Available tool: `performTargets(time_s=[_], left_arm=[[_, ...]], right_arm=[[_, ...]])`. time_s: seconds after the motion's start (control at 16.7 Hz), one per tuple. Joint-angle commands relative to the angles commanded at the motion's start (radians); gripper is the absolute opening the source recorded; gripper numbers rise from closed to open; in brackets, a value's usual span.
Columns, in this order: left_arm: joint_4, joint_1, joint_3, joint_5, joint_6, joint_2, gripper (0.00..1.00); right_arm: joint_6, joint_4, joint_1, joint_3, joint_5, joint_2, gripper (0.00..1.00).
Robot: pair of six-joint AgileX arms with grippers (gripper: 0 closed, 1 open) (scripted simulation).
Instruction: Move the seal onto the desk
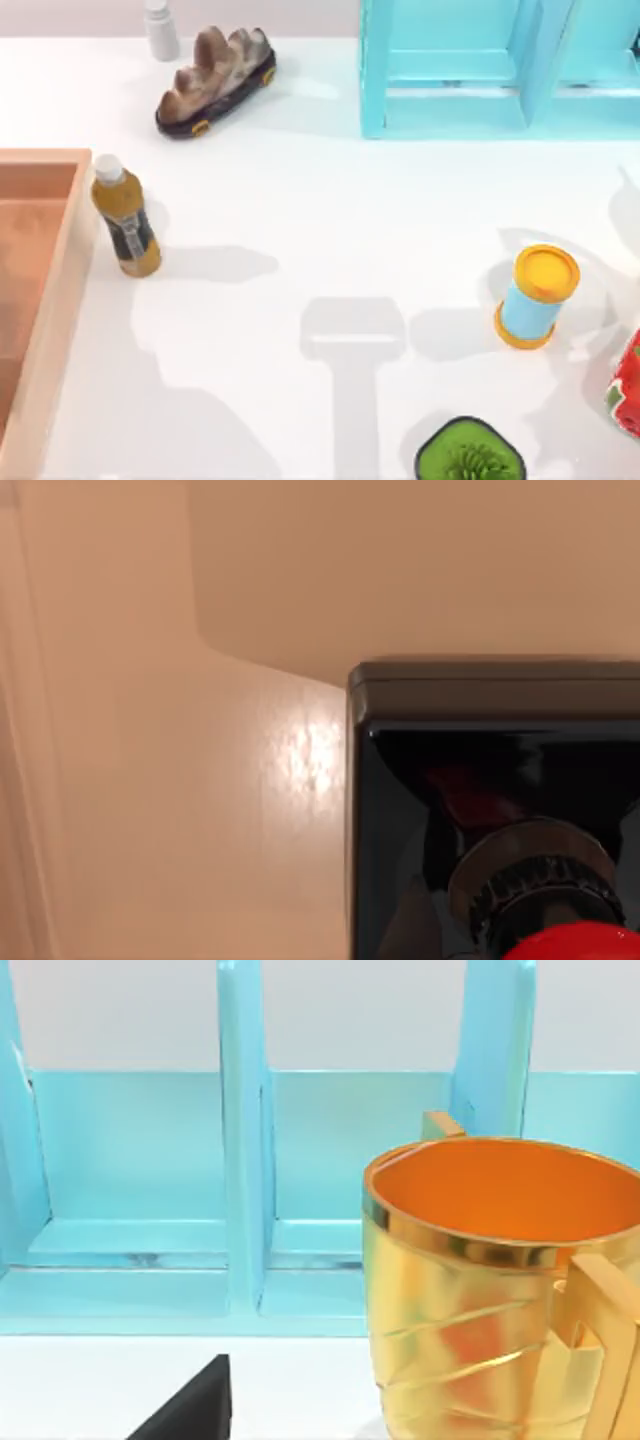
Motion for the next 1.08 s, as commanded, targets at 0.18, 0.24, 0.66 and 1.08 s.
performTargets(time_s=[0.18,0.24,0.66,1.08], left_arm=[[0.000,0.000,0.000,0.000,0.000,0.000,0.00],[0.000,-0.001,0.000,0.000,0.001,-0.001,0.00],[-0.231,-0.204,0.195,0.000,-0.201,-0.029,0.00],[-0.580,-0.526,0.457,0.000,-0.525,-0.114,0.00]], right_arm=[[0.000,0.000,0.000,0.000,0.000,0.000,1.00],[0.000,0.000,0.000,0.000,0.000,0.000,1.00],[0.000,0.000,0.000,0.000,0.000,0.000,1.00],[0.000,0.000,0.000,0.000,0.000,0.000,1.00]])
